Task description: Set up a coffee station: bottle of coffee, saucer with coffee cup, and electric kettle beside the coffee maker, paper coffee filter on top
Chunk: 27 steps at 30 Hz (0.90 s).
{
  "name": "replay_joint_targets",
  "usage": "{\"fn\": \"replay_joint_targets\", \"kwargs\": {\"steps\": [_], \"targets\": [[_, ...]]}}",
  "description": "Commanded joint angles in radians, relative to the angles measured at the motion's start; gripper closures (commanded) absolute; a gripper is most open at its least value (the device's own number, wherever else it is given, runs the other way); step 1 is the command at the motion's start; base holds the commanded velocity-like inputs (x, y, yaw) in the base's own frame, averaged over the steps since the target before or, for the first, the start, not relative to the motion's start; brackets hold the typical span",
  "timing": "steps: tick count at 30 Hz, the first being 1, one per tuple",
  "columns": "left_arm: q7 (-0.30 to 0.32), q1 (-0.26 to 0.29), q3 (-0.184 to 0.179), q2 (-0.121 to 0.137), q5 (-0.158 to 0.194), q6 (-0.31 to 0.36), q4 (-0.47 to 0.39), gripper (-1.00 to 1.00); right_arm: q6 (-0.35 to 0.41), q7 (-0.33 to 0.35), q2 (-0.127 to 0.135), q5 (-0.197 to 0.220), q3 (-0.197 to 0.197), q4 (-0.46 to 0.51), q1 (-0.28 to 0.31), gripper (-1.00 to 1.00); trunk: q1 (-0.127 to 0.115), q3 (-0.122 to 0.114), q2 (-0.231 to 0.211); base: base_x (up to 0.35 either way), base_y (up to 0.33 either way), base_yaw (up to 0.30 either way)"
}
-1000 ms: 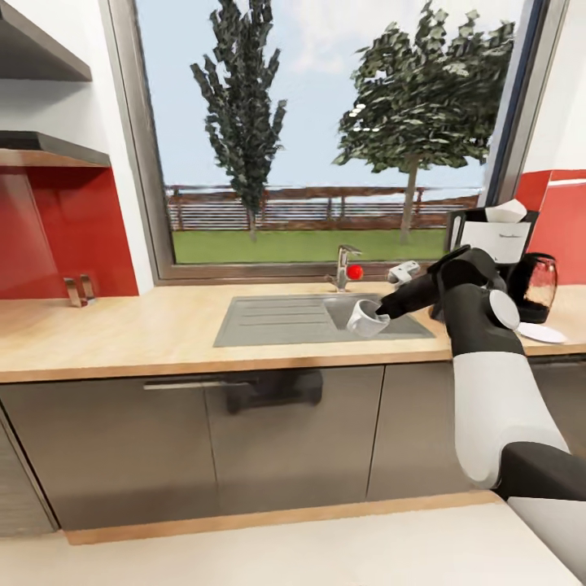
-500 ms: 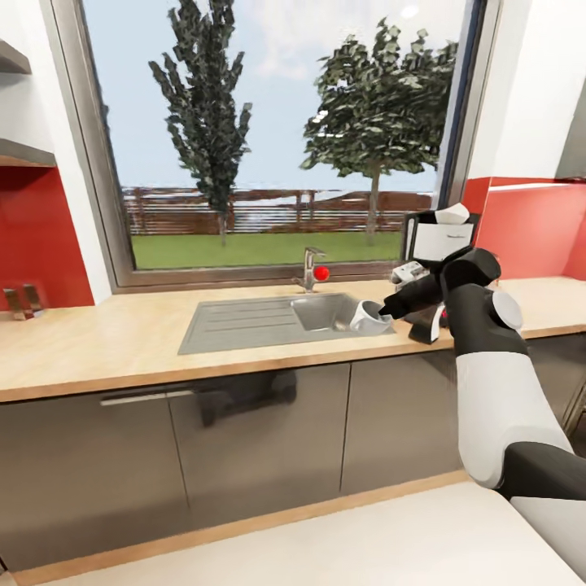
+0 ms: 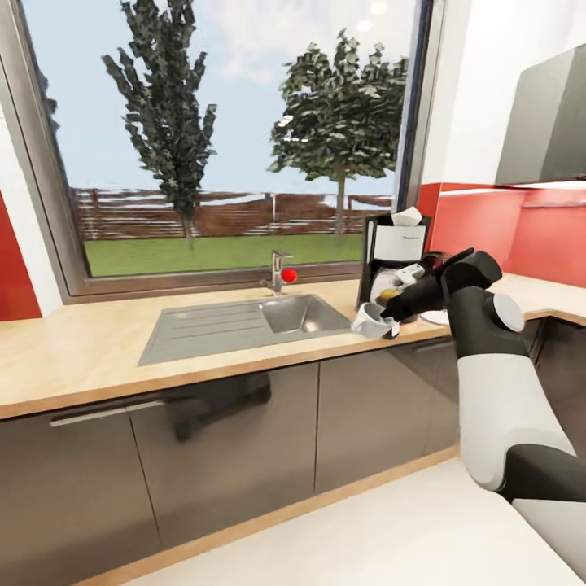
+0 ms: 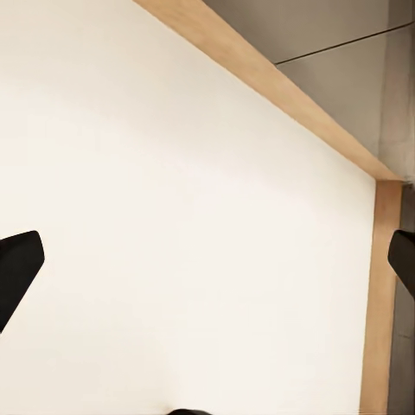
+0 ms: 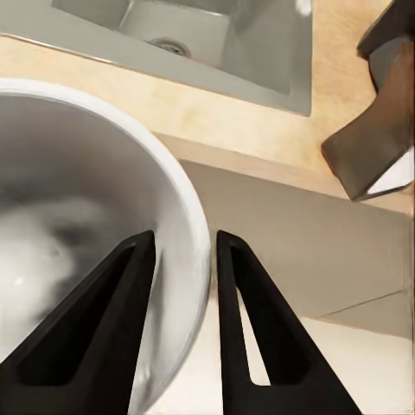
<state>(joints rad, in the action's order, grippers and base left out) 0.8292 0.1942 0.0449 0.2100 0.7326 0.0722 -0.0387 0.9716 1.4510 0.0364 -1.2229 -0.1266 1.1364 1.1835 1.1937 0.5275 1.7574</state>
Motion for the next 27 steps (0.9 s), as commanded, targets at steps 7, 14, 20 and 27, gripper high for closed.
{"fn": "replay_joint_targets", "kwargs": {"steps": [7, 14, 20, 27], "targets": [[0.005, 0.001, 0.004, 0.0, 0.001, 0.008, 0.0, -1.0, 0.008, 0.011, 0.002, -0.008, 0.0, -0.006, -0.004, 1.0, 0.0, -0.003, 0.001, 0.0, 0.0, -0.262], [0.004, 0.001, 0.004, 0.0, 0.001, 0.008, -0.001, -1.0, -0.002, 0.011, 0.006, -0.009, -0.002, -0.011, -0.009, 1.0, 0.0, -0.007, 0.001, 0.0, 0.0, -0.264], [0.004, 0.001, 0.003, 0.0, 0.001, 0.008, 0.0, -1.0, -0.004, 0.011, 0.006, -0.009, -0.001, -0.012, -0.017, 1.0, 0.0, -0.011, 0.001, 0.0, 0.0, -0.264], [0.004, 0.001, 0.003, 0.0, 0.001, 0.008, 0.0, -1.0, -0.004, 0.009, 0.007, -0.009, -0.001, -0.013, -0.021, 1.0, 0.0, -0.015, 0.001, 0.003, -0.003, -0.264]]}}
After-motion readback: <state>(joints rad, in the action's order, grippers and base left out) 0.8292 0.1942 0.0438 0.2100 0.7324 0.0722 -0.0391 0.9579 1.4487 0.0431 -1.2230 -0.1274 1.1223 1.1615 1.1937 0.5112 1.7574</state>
